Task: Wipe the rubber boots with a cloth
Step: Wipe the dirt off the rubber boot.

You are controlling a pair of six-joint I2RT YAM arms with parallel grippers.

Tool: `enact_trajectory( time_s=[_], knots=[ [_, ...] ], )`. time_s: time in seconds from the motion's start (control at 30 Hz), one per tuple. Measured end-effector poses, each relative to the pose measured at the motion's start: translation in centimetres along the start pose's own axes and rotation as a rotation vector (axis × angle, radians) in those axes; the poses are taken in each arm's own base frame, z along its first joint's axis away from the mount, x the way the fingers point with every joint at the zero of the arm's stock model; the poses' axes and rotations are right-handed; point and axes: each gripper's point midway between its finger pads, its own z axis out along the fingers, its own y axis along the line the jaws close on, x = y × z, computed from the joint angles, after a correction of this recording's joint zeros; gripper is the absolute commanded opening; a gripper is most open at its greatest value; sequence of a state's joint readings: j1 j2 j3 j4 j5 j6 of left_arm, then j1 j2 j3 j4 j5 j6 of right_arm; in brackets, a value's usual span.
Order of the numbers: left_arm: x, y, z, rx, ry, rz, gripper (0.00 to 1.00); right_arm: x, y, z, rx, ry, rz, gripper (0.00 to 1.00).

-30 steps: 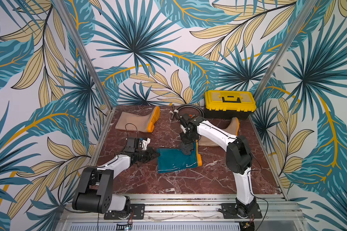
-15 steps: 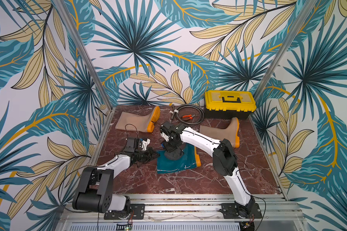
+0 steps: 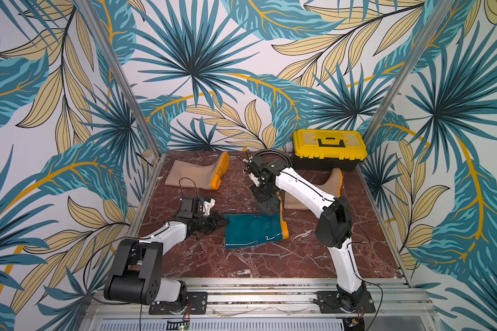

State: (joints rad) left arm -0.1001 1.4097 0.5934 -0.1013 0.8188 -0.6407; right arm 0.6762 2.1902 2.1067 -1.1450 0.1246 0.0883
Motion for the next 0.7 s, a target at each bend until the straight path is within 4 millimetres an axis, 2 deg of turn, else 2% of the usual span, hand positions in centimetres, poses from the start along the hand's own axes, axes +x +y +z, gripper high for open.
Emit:
enact_trajectory(
  time_s=[0.27, 0.43, 0.53, 0.63, 0.67, 0.7],
  knots=[
    [0.0, 0.0, 0.0, -0.002, -0.001, -0.015, 0.00, 2.6, 6.4, -0.4, -0.125, -0.003, 0.024, 0.00],
    [-0.1, 0.2, 0.2, -0.007, 0.003, -0.030, 0.00, 4.1, 12.1, -0.9, -0.284, -0.069, 0.141, 0.00],
    [-0.3, 0.4, 0.3, -0.012, 0.004, -0.038, 0.01, 4.4, 15.5, 0.4, -0.371, -0.088, 0.210, 0.00],
    [-0.4, 0.6, 0.5, -0.019, 0.006, -0.044, 0.38, 4.1, 17.3, 2.7, -0.401, -0.078, 0.267, 0.00],
    [-0.4, 0.8, 0.5, -0.025, 0.006, -0.049, 0.44, 4.1, 17.4, 3.3, -0.395, -0.072, 0.279, 0.00],
    [-0.4, 1.1, 0.6, -0.031, 0.009, -0.056, 0.48, 4.2, 17.2, 4.0, -0.381, -0.063, 0.294, 0.09]
  ],
)
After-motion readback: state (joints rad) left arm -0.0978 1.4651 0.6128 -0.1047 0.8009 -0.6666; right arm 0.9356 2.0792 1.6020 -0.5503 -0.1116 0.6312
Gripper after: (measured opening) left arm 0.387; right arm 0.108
